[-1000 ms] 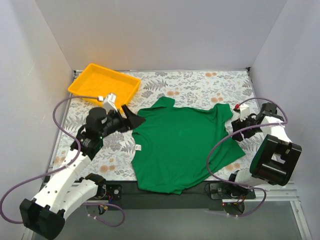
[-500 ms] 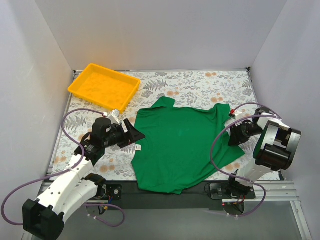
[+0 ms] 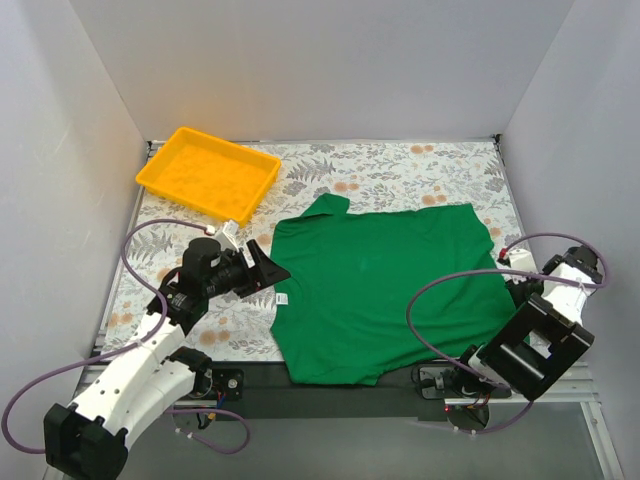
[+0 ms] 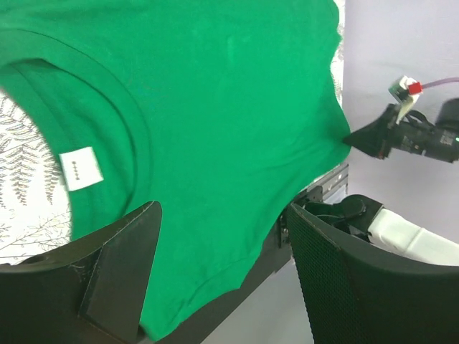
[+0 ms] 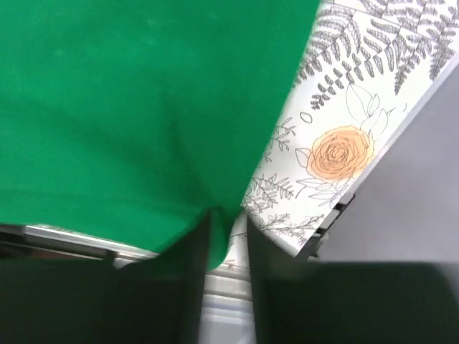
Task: Fold and stack the t-shirts
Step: Flatten the tshirt out
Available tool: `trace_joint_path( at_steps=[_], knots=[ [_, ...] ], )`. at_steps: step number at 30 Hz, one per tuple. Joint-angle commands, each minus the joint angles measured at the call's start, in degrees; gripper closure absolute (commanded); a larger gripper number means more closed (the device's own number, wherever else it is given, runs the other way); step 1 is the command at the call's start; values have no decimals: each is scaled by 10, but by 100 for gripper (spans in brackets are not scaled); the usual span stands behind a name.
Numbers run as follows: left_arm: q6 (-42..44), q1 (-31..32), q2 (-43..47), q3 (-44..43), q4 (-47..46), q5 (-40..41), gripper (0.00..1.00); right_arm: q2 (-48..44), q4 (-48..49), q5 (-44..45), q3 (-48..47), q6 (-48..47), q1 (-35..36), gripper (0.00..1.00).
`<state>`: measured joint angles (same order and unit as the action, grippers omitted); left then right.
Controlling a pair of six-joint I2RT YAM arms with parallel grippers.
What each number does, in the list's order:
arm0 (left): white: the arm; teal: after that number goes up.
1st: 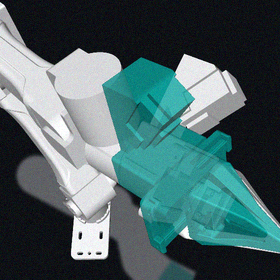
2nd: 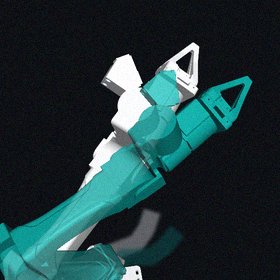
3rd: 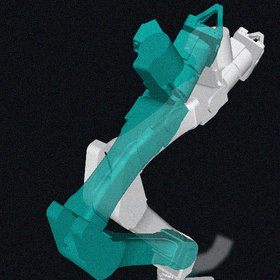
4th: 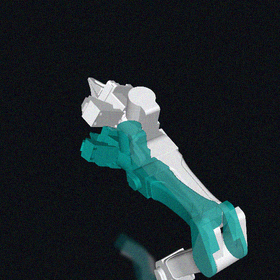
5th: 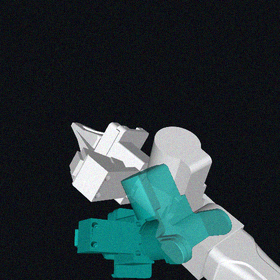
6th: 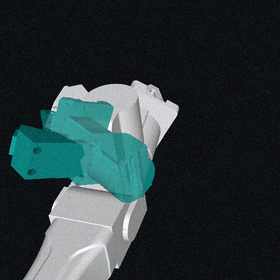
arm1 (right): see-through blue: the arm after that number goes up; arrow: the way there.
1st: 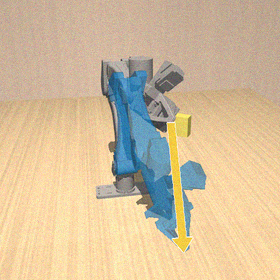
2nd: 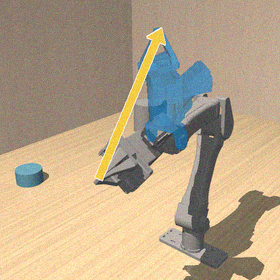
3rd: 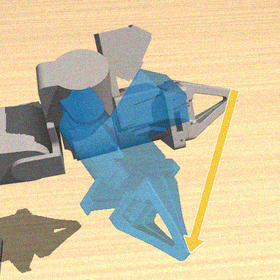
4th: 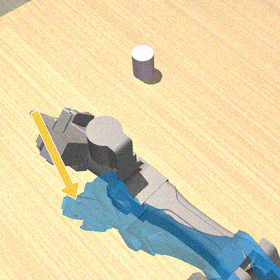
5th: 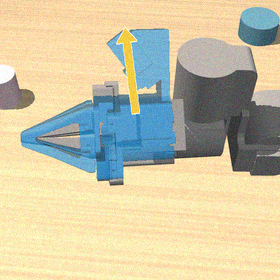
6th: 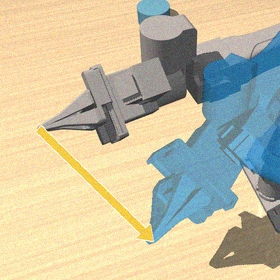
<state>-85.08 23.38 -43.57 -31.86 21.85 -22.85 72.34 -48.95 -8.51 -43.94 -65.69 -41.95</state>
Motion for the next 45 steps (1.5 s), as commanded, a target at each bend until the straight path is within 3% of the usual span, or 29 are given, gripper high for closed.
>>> trace_joint_path(
  at_steps=[1,4,5,10,15,17,21,27,30,35,39,45],
  knots=[
    [18,0,-16,-15,0,8,31,-12,-26,22,13,-74,-21,60],
    [31,1,-32,-27,-1,12,31,-5,-31,-80,-25,-47,-17,32],
    [35,0,-35,-31,-6,21,29,2,-31,-109,-52,-37,-7,29],
    [63,0,-114,-52,-29,54,28,77,-14,-269,-116,40,102,29],
    [105,0,-315,-155,-56,129,30,161,113,-302,-206,249,243,35],
    [137,0,-421,-211,-40,148,32,199,175,-293,-229,324,269,36],
    [215,1,-564,-376,-18,167,34,257,201,-297,-281,366,285,38],
    [402,23,-712,-536,48,152,40,268,203,-329,-266,343,284,36],
    [498,39,-749,-588,72,162,42,271,203,-354,-260,333,279,35],
    [545,55,-799,-645,90,209,42,280,203,-377,-257,330,273,35],
    [562,79,-806,-648,88,292,42,279,203,-388,-254,327,268,35],
    [590,110,-762,-598,7,366,43,277,202,-398,-251,326,265,35]
  ],
)
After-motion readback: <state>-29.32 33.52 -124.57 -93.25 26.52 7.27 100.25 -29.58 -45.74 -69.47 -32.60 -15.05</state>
